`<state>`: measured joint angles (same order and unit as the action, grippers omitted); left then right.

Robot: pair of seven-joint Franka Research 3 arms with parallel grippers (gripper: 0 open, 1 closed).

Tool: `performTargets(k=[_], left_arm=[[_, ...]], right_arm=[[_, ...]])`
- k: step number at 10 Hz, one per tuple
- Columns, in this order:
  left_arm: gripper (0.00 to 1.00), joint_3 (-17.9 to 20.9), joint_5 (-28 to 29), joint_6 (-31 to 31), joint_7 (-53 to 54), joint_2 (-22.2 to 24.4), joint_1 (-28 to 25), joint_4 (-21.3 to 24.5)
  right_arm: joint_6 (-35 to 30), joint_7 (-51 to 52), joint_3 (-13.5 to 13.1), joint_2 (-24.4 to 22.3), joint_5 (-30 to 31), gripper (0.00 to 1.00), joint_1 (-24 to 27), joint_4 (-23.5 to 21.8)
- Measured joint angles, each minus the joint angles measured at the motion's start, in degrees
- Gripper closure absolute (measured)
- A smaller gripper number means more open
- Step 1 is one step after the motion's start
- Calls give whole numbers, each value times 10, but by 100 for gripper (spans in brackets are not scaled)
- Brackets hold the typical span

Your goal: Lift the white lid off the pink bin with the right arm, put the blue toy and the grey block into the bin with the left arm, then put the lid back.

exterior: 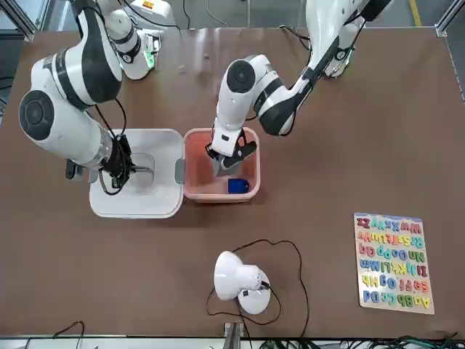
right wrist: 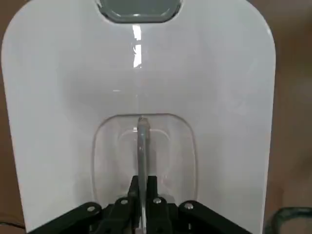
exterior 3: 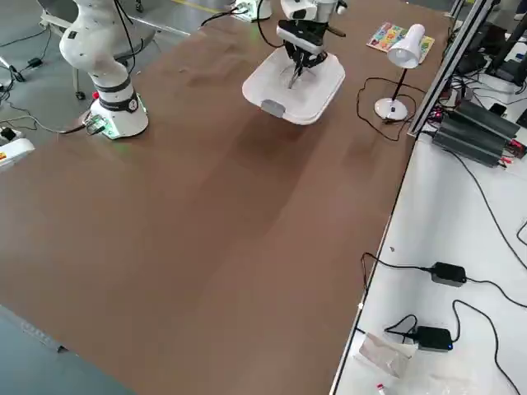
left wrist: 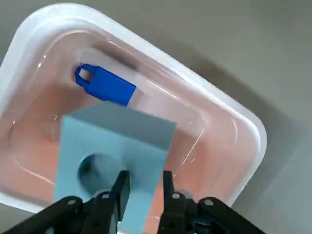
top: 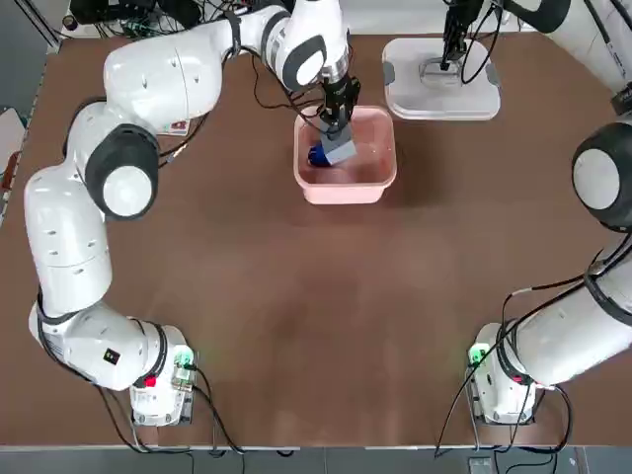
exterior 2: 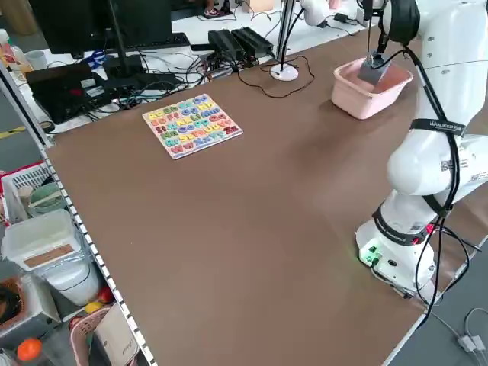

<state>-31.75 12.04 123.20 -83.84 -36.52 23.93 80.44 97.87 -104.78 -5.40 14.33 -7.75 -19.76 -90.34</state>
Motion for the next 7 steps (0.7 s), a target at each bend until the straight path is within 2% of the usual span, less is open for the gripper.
performTargets(k=[1,3,5,7], left_arm=[[59,0,5,0,0,1,-1,-8],[31,13,10,-13,0,11,-4,-18],[2,47,22,-66,11,48,-26,-26],[1,53,24,-110,97,87,-109,-26]], right_arm=[[0,0,0,0,0,93,0,0],[0,0,0,0,0,93,0,0],[1,0,1,0,-1,93,-1,0],[17,-1,5,0,-23,93,-15,2]])
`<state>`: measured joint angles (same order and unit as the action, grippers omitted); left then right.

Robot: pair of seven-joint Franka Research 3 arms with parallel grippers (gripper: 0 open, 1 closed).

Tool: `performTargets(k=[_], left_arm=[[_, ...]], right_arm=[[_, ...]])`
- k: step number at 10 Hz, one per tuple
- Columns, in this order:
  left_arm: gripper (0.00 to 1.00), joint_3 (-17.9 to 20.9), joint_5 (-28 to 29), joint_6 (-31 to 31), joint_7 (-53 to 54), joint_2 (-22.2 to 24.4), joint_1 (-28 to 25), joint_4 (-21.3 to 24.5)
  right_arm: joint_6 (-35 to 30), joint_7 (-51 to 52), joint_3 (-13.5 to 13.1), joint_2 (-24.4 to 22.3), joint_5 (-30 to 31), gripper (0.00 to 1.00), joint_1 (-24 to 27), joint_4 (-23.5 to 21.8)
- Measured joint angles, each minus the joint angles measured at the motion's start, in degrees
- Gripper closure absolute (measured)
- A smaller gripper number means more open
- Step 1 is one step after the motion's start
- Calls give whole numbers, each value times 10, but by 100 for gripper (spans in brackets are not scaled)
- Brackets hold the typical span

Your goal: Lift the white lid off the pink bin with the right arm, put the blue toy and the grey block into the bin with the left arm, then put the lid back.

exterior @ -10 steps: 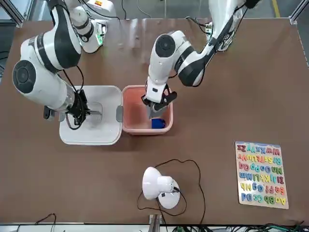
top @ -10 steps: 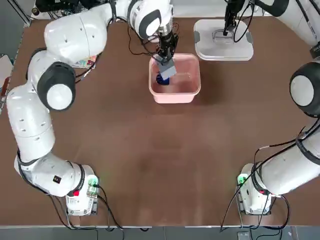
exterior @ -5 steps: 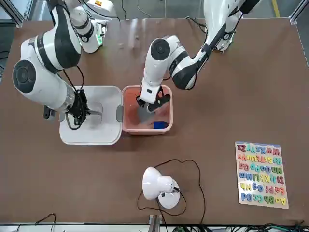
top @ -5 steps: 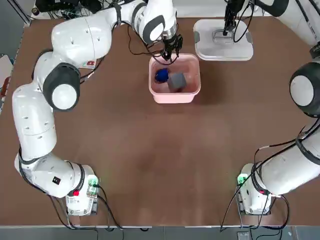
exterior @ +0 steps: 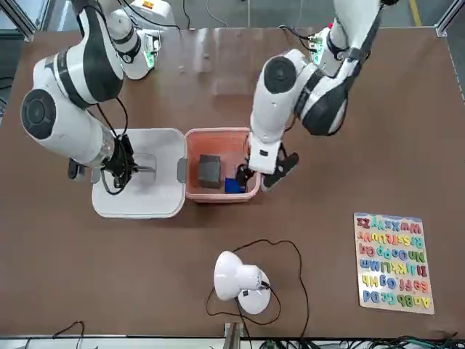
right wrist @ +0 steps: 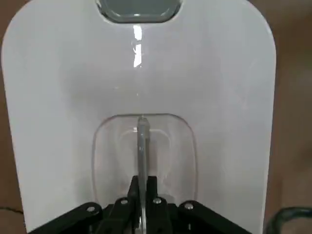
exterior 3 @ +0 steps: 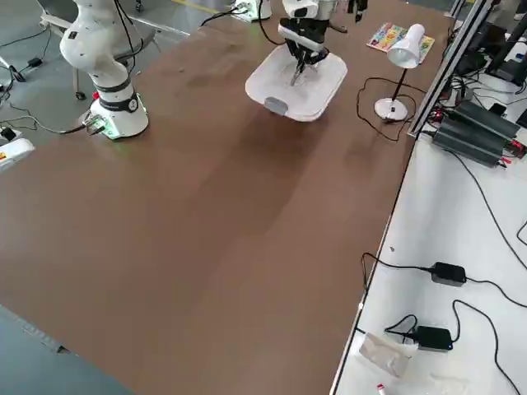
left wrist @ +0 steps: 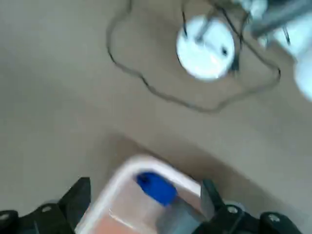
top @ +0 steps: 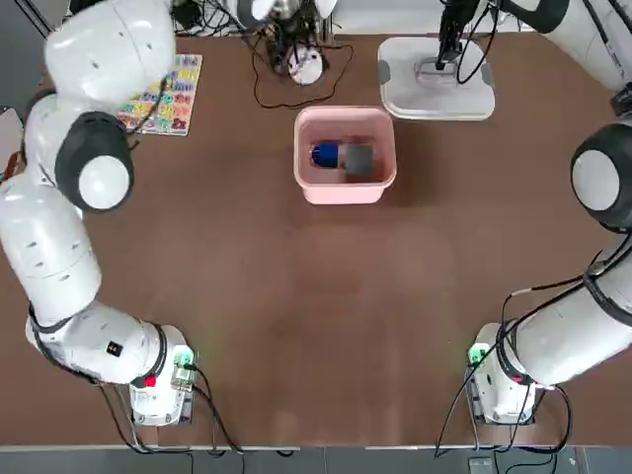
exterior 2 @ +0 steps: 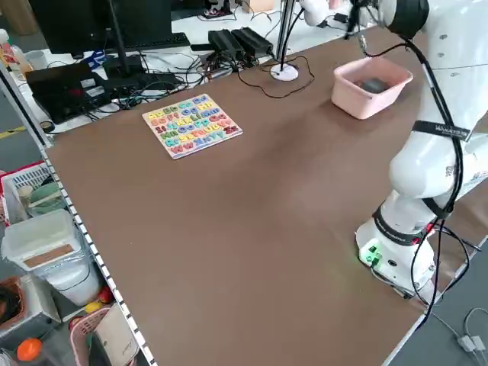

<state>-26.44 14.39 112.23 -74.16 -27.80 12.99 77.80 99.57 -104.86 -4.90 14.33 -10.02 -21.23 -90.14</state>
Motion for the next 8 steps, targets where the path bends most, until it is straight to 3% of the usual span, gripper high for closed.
performTargets(k=[4,8], left_arm=[[0,-1,-1,-62,151,24,-97,1],[0,25,-76,-154,397,97,-184,6]], right_arm=[[68,-84,4,9,-8,93,-86,2],[123,-133,5,52,-8,93,-150,2]])
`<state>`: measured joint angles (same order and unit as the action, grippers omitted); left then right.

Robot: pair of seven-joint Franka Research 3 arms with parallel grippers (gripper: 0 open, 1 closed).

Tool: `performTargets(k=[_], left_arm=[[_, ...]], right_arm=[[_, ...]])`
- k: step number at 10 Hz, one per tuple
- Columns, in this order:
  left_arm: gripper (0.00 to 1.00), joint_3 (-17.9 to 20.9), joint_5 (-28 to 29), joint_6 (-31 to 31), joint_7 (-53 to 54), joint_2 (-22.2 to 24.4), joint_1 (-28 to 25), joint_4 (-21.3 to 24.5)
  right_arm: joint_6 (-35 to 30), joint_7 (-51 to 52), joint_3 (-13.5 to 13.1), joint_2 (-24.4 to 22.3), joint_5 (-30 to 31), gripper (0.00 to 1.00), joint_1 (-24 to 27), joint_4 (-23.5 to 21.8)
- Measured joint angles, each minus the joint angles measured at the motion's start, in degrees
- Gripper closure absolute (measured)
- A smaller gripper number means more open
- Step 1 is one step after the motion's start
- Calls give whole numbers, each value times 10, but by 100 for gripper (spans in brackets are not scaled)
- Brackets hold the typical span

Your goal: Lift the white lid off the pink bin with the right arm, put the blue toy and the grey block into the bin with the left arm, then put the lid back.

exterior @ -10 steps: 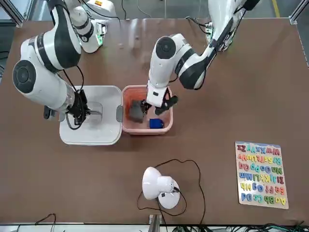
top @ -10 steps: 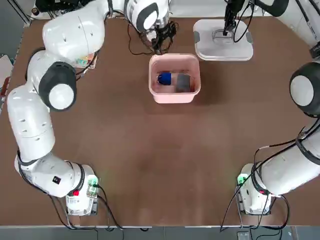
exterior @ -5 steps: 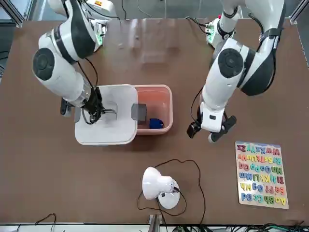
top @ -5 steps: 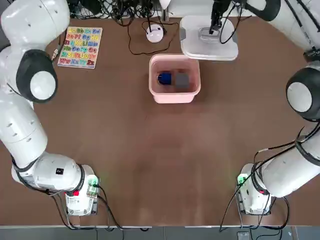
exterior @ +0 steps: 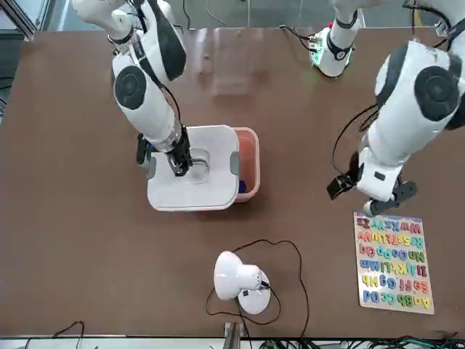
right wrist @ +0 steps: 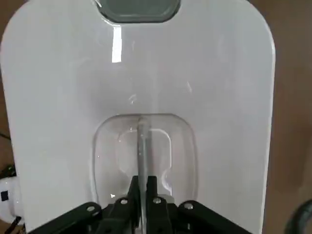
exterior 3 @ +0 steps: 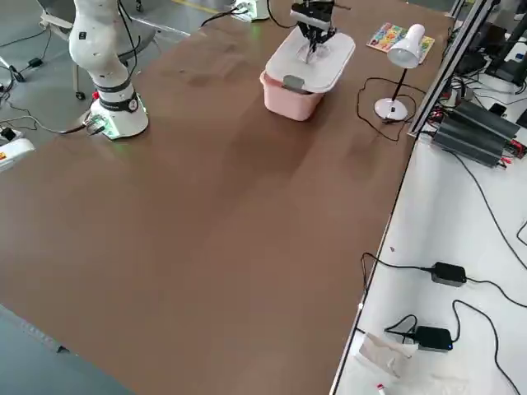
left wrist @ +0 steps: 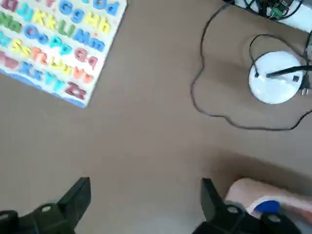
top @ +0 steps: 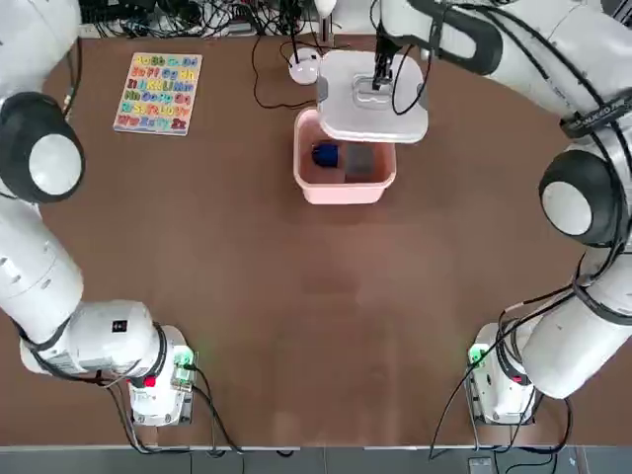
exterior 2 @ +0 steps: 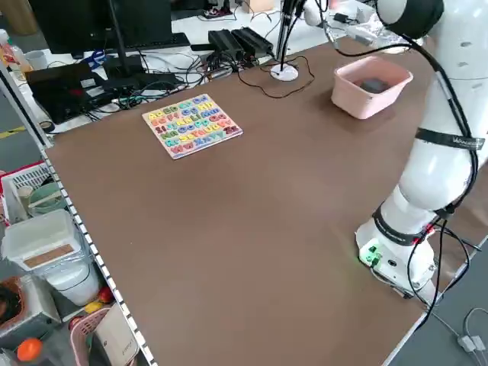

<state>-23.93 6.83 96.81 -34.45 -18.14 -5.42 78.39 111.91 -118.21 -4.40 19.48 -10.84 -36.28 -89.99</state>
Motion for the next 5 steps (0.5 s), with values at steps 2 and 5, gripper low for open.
performTargets(k=[2,5], left_arm=[[0,66,-48,-56,129,36,1,3],[0,151,-75,-99,272,74,36,5]], right_arm=[[20,-2,0,22,0,93,-14,0],[39,-2,0,47,-1,93,-41,0]])
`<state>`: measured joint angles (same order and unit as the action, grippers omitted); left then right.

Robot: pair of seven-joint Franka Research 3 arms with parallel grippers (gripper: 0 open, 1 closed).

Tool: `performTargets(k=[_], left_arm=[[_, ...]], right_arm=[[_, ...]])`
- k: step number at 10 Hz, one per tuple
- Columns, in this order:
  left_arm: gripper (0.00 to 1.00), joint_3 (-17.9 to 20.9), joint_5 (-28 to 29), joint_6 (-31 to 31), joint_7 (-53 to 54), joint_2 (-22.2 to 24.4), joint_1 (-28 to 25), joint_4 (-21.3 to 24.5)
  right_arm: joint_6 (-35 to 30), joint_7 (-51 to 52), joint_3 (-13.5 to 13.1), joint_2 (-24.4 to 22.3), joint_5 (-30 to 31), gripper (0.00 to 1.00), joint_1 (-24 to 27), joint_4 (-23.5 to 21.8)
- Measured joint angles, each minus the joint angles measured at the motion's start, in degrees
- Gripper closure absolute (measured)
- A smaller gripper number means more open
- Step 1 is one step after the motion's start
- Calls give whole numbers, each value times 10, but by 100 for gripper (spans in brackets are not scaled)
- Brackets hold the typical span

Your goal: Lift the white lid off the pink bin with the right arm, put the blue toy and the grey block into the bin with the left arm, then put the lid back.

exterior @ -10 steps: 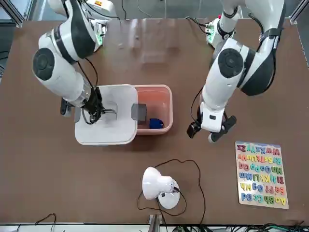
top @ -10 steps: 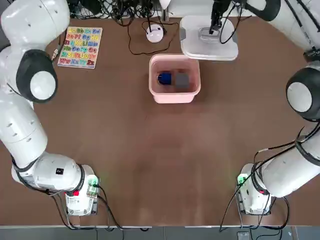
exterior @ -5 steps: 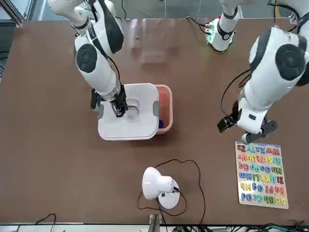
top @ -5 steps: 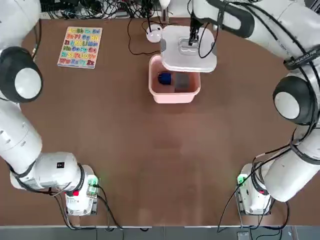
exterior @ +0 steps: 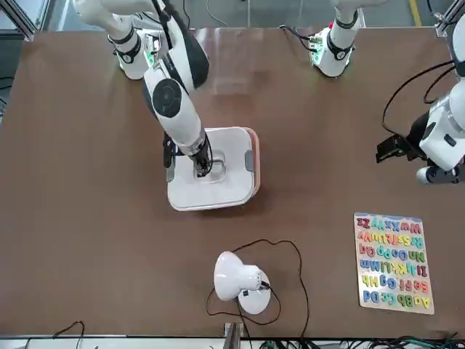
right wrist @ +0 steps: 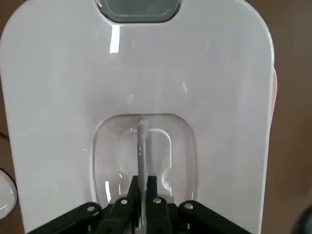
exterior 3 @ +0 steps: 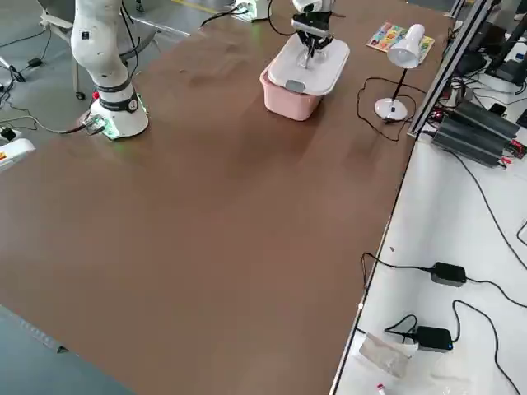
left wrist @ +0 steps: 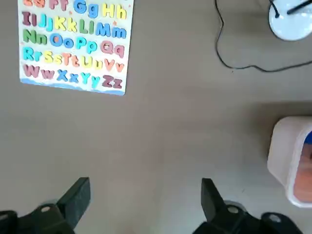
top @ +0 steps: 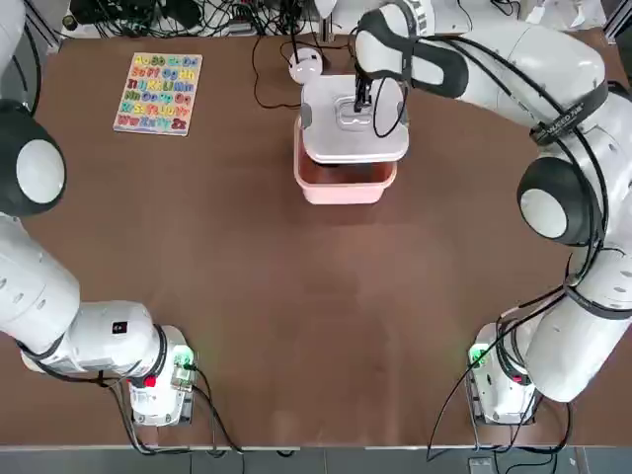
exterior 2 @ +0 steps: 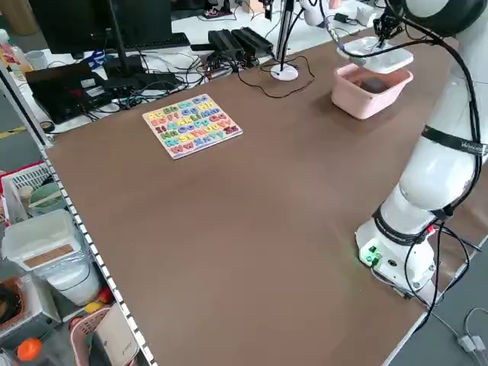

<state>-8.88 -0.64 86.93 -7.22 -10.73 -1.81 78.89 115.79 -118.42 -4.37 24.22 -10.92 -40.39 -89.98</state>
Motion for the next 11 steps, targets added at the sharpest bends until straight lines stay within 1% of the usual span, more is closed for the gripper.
performTargets(k=[2,4,6,7,11], left_arm=[[0,7,0,-3,50,31,17,0],[0,14,0,-6,69,48,22,3],[0,43,0,-6,72,44,38,11],[0,50,0,-6,72,40,37,13],[0,51,0,-6,71,35,46,13]], right_arm=[[3,-1,0,7,-4,93,-11,0],[3,-1,-1,12,-5,93,-12,0],[3,-1,-1,18,-5,93,-12,-1],[3,-1,-1,20,-5,93,-12,-3],[10,-1,-1,26,-6,93,-15,-7]])
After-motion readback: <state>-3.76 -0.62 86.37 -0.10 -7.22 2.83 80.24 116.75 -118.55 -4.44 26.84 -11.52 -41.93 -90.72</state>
